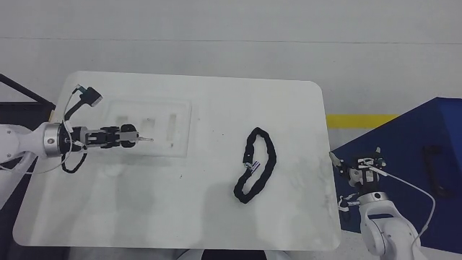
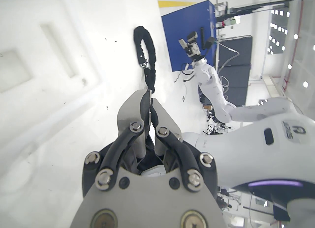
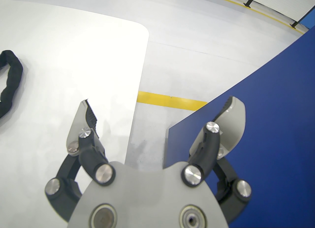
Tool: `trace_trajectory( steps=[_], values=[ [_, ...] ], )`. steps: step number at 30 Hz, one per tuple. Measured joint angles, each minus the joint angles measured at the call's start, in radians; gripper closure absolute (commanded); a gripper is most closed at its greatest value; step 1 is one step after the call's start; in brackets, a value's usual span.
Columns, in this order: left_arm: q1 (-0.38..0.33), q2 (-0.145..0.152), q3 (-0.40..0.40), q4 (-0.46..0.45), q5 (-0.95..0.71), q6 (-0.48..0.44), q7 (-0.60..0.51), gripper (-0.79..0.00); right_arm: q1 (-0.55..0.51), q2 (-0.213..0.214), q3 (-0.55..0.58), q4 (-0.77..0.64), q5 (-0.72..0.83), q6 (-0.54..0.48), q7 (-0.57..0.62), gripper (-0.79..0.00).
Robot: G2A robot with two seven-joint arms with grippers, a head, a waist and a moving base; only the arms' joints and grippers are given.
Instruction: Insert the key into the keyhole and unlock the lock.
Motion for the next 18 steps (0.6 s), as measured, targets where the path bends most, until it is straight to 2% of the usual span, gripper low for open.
trace_trajectory(
  steps=[2, 5, 18],
  values=[
    [0.034, 0.005, -0.026, 0.032, -0.070, -0.056, -0.059, 0.000, 0.000, 0.000, 0.000, 0.000, 0.000, 0.000, 0.000, -0.785],
    [0.062, 0.009, -0.047, 0.045, -0.123, -0.030, -0.079, 0.000, 0.000, 0.000, 0.000, 0.000, 0.000, 0.000, 0.000, -0.785],
    [0.062, 0.009, -0.047, 0.043, -0.122, -0.026, -0.079, 0.000, 0.000, 0.000, 0.000, 0.000, 0.000, 0.000, 0.000, -0.785]
  ],
)
